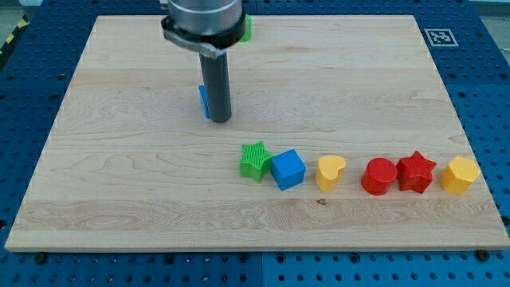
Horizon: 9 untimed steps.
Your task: Slide blue triangle below to the green circle
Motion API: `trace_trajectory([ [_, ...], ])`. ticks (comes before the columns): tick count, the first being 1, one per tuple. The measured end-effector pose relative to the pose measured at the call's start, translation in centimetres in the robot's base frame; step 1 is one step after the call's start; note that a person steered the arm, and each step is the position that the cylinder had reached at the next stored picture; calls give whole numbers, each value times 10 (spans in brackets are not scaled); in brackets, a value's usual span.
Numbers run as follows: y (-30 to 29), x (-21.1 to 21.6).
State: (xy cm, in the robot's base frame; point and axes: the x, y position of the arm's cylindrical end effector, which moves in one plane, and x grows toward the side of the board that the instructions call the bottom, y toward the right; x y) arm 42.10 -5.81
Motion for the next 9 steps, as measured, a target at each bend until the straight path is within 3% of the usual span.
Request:
trace_trajectory([
  [2, -7, -28],
  [3, -22, 5],
  [4, -63, 1],
  [5, -63, -16],
  [7, -9, -38],
  [9, -6, -76],
])
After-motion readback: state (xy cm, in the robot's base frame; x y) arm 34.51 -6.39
